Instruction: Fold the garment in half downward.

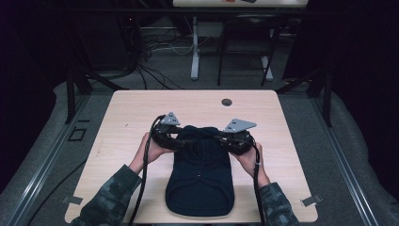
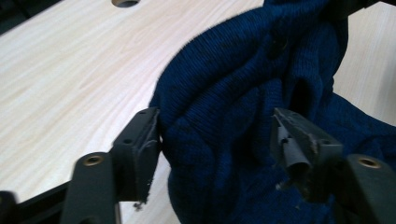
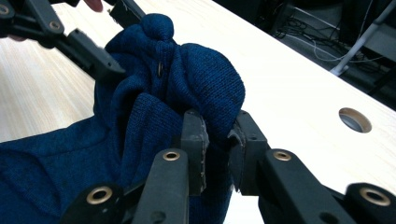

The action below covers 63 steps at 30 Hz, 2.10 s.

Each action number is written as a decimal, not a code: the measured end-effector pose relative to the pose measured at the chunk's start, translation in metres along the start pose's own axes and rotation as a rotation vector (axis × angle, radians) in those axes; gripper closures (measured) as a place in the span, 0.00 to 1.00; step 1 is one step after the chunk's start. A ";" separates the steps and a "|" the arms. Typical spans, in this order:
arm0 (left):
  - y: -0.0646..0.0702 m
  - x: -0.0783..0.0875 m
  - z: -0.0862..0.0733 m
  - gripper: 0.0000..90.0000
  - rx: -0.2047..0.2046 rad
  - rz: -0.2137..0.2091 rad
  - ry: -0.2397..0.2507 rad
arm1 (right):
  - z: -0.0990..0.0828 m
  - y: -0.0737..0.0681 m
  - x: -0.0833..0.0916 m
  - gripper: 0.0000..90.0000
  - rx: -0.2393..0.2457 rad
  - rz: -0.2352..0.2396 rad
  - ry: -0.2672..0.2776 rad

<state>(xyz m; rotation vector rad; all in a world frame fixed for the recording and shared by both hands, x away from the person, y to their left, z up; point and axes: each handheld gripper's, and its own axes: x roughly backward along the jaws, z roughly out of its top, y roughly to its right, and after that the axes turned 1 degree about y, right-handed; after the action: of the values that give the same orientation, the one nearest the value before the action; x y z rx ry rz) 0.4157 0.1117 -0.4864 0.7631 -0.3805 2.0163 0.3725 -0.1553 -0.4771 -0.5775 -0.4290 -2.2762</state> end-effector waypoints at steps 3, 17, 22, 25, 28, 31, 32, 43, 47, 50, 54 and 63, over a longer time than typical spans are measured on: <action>0.001 -0.005 -0.001 0.38 -0.011 -0.004 -0.022 | 0.000 0.000 0.001 0.86 0.003 0.004 0.005; 0.008 -0.009 -0.002 0.79 -0.097 0.015 -0.021 | -0.005 0.010 0.004 0.81 -0.040 0.031 -0.023; 0.010 -0.007 0.003 0.80 -0.118 0.034 -0.002 | -0.007 0.016 0.003 0.70 -0.070 0.070 -0.042; 0.012 -0.005 0.009 0.80 -0.144 0.045 0.002 | -0.008 0.022 0.000 0.55 -0.096 0.091 -0.061; 0.014 -0.004 0.013 0.80 -0.159 0.052 0.004 | -0.007 0.025 -0.005 0.50 -0.107 0.088 -0.095; 0.017 -0.005 0.016 0.80 -0.183 0.067 -0.003 | -0.008 0.028 -0.012 0.51 -0.124 0.087 -0.136; 0.017 -0.005 0.017 0.80 -0.191 0.070 -0.005 | -0.009 0.029 -0.014 0.52 -0.121 0.080 -0.143; 0.010 -0.001 0.020 0.78 -0.173 0.089 -0.030 | -0.002 0.022 -0.012 0.85 -0.063 0.026 -0.116; 0.006 0.003 0.021 0.75 -0.160 0.067 -0.045 | 0.004 0.014 -0.004 0.86 -0.010 0.000 -0.039; 0.005 0.004 0.020 0.75 -0.160 0.070 -0.055 | 0.007 0.010 -0.002 0.87 0.013 -0.012 -0.019; 0.005 0.007 0.021 0.78 -0.154 0.102 -0.008 | 0.013 0.003 0.001 0.87 0.067 -0.061 0.008; 0.008 0.015 0.030 0.80 -0.179 0.181 0.080 | 0.026 0.004 0.011 0.84 0.073 -0.059 0.011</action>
<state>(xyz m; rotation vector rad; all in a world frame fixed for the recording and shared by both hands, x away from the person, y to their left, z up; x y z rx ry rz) 0.4134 0.1012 -0.4537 0.5523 -0.5926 2.1391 0.3762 -0.1524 -0.4489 -0.5216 -0.5280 -2.3080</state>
